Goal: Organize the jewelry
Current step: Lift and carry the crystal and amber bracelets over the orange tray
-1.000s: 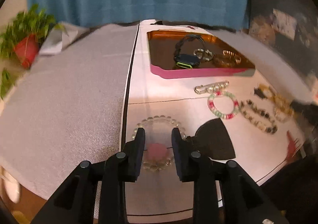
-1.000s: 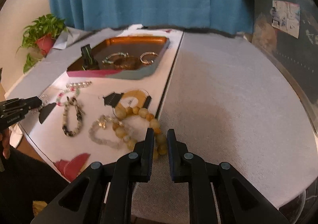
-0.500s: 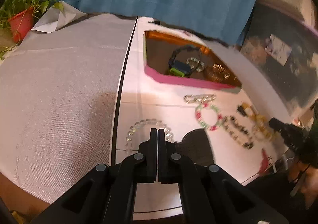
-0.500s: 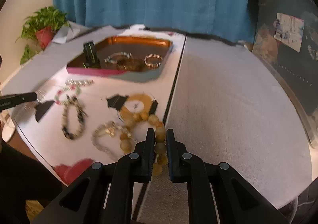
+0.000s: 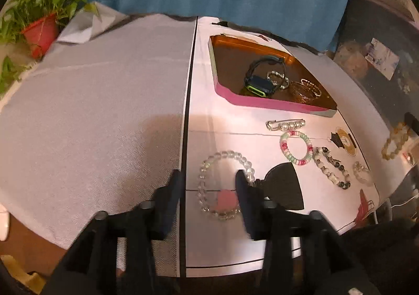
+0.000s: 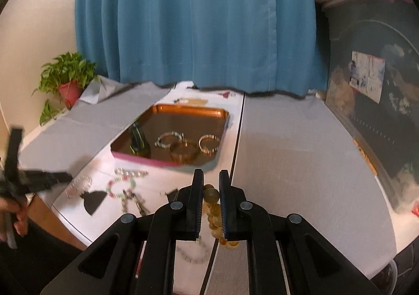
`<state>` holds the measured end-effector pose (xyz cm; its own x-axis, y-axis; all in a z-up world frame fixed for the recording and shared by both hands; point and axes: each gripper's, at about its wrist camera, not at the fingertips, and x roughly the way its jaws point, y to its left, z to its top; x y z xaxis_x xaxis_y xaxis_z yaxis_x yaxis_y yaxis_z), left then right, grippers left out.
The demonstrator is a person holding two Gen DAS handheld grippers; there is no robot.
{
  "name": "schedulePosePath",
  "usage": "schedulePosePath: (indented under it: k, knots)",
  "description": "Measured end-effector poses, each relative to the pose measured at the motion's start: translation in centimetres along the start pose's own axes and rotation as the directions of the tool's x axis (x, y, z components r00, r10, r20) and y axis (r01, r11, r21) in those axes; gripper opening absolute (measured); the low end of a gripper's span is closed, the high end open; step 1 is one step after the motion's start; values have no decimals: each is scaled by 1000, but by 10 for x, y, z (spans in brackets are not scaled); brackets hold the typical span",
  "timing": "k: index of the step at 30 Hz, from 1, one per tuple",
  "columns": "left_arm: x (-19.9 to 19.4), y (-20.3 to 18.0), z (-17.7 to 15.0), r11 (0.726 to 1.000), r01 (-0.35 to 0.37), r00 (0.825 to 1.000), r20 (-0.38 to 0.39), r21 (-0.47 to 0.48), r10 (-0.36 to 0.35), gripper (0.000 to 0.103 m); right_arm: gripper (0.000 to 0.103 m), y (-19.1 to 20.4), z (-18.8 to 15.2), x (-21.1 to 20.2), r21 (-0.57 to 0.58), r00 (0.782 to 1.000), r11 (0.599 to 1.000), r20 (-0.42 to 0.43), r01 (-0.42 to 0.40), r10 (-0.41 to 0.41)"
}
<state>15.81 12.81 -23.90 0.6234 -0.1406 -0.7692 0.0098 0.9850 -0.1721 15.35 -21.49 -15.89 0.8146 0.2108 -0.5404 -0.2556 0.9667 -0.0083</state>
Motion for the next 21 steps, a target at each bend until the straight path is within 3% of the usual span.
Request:
schedulePosePath:
  k: [2, 3, 4, 6, 7, 11, 13, 17, 21]
  knots:
    - [3, 0, 0, 1000, -24, 1000, 1, 16, 24, 40, 12, -1, 6, -2, 4, 1000, 1000, 3, -10, 10]
    - [6, -1, -1, 996, -76, 997, 6, 35, 76, 37, 12, -1, 7, -3, 4, 1000, 1000, 3, -11, 11]
    - [10, -1, -1, 996, -82, 997, 0, 43, 82, 32, 12, -1, 9, -4, 3, 1000, 1000, 4, -13, 13]
    - [11, -5, -1, 994, -75, 997, 10, 75, 75, 8, 12, 2, 9, -5, -4, 1000, 1000, 4, -21, 21]
    - [12, -5, 0, 993, -80, 997, 13, 88, 79, 5, 12, 4, 9, -3, -10, 1000, 1000, 0, -26, 26]
    - [15, -6, 1, 994, -79, 997, 18, 79, 78, 5, 12, 12, 4, 9, -9, 999, 999, -28, -47, 46]
    - [14, -3, 4, 999, -36, 999, 10, 40, 36, 5, 12, 12, 2, 13, 12, 997, 998, -40, -67, 67]
    - [-5, 0, 14, 1000, -1, 999, 50, -17, 2, 5, 12, 13, 4, 14, 37, 995, 996, -47, -84, 86]
    - [-20, -11, 31, 1000, -2, 998, 70, -14, 3, 5, 12, 15, 13, 11, 42, 996, 996, -44, -77, 79]
